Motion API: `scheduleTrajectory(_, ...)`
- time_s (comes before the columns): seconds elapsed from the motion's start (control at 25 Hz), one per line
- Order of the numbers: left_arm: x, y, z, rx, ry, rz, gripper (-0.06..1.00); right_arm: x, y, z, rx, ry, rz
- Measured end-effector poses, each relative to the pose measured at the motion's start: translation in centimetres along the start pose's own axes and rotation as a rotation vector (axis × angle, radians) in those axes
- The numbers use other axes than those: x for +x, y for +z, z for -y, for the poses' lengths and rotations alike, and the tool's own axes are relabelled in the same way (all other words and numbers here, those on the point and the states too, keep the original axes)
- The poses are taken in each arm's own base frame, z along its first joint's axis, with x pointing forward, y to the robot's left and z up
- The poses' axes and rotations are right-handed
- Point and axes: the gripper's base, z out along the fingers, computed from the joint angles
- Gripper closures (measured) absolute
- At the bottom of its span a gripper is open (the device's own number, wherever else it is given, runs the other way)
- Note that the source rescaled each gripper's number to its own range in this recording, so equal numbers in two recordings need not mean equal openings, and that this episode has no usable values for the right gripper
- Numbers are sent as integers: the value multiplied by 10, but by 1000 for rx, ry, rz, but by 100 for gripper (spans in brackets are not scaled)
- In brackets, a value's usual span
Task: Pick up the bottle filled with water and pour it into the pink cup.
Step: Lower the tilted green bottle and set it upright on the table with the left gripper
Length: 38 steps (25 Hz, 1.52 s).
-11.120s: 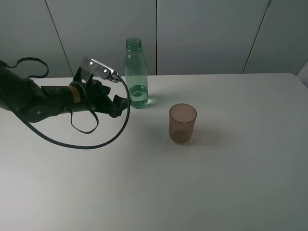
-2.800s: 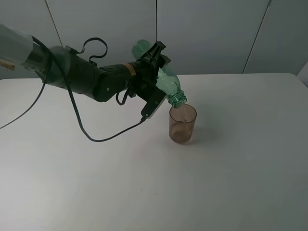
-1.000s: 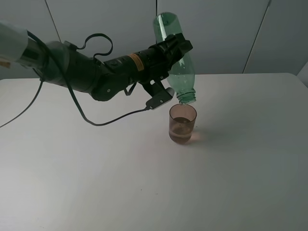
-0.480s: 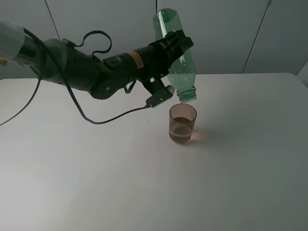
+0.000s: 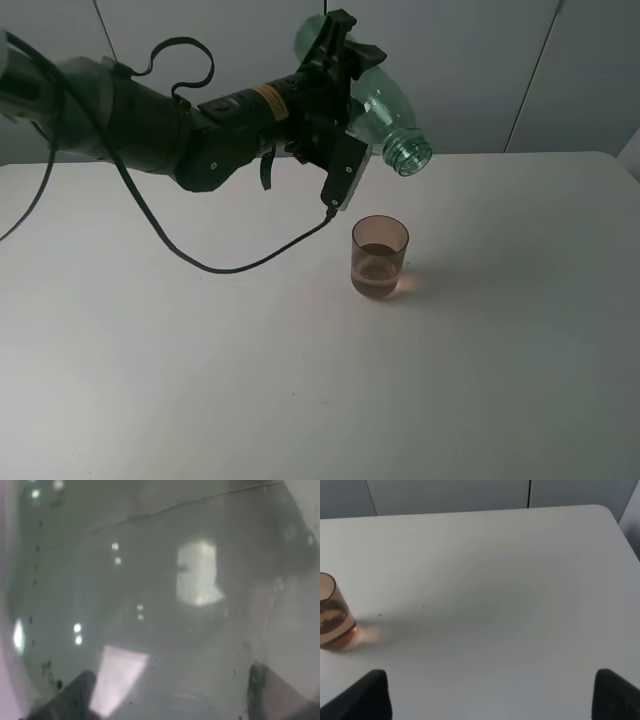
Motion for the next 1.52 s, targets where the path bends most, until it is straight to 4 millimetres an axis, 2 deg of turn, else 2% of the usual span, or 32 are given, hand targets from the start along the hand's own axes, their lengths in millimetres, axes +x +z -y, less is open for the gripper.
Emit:
scheduleTrajectory(0.2,5,-27,-11,163,-421,-44,90,0,0,0,0,0,0)
scheduleTrajectory(0.32,13,-35,-13,226,-741,-111,90,0,0,0,0,0,0)
scheduleTrajectory(0.48,26,-38,-6,244,-1109,-209,90,0,0,0,0,0,0)
scheduleTrajectory(0.6,44,-37,0,188,-1339,-248,90,0,0,0,0,0,0)
scheduleTrajectory(0.72,62,-33,21,146,-1508,-274,90,0,0,0,0,0,0)
scheduleTrajectory(0.88,77,-27,54,99,-1618,-273,90,0,0,0,0,0,0)
scheduleTrajectory(1.12,75,-12,96,106,-1680,-238,90,0,0,0,0,0,0)
scheduleTrajectory(1.24,74,-3,110,129,-1695,-244,90,0,0,0,0,0,0)
scheduleTrajectory(1.52,74,5,124,146,-1725,-253,90,0,0,0,0,0,0)
